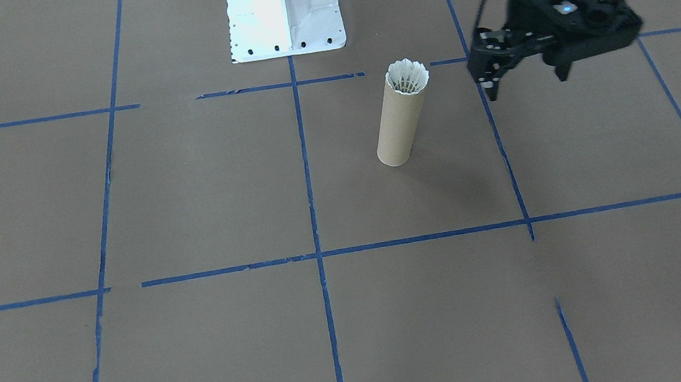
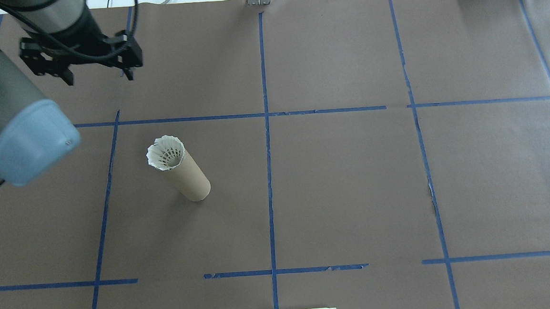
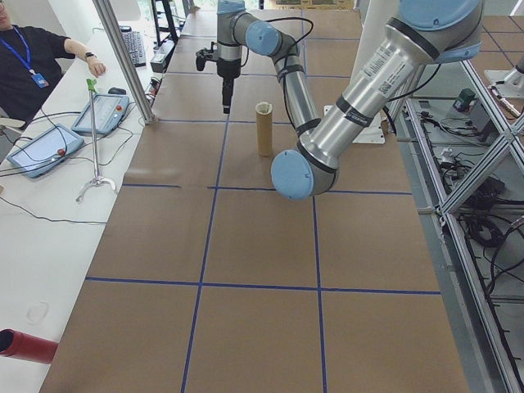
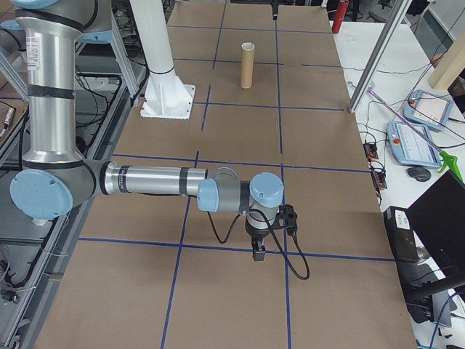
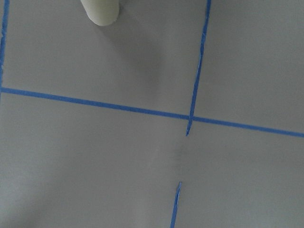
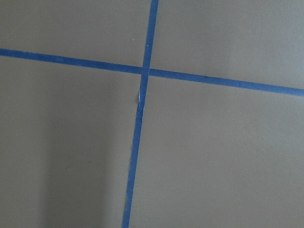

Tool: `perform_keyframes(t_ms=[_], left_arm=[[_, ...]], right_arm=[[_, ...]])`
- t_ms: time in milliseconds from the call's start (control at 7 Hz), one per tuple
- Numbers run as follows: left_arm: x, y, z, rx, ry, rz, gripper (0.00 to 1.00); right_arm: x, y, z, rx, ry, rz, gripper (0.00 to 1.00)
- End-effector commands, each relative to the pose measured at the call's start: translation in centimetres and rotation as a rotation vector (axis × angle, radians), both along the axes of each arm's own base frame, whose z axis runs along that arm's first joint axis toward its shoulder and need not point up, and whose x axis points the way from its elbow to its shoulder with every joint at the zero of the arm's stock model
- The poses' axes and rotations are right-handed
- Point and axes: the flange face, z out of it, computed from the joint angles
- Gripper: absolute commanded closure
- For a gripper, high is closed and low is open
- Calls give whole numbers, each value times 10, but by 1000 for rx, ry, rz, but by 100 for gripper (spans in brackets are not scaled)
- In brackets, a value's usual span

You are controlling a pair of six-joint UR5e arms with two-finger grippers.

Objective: Collect badminton balls into bucket

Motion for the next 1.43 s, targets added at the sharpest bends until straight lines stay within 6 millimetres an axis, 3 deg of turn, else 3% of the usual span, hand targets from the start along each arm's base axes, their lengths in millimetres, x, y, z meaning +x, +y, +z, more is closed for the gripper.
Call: perform_keyframes(t_ms=[0, 143, 286, 429, 571, 714, 857, 1143, 1286], left_arm=[[-115, -47, 148, 113, -31, 160, 0], [-171, -54, 229, 97, -30, 195, 0], [-223, -41, 304, 59, 34, 190, 0], [-269, -2, 383, 19, 53, 167, 0], [-270, 11, 424, -48, 57, 159, 0], [-277, 1, 439, -77, 60, 149, 0], [-293, -2, 424, -52, 72, 117, 0], [-294, 14, 436, -76, 100, 108, 0], [-296, 16, 429, -61, 92, 107, 0]], right_arm=[[0, 0, 0, 1, 0, -1, 0], [0, 0, 0, 0, 0, 0, 0], [0, 0, 0, 1, 0, -1, 0], [0, 0, 0, 1, 0, -1, 0], [0, 0, 0, 0, 0, 0, 0], [0, 0, 0, 0, 0, 0, 0], [0, 0, 0, 0, 0, 0, 0], [0, 0, -1, 2, 0, 0, 0], [0, 0, 0, 0, 0, 0, 0]])
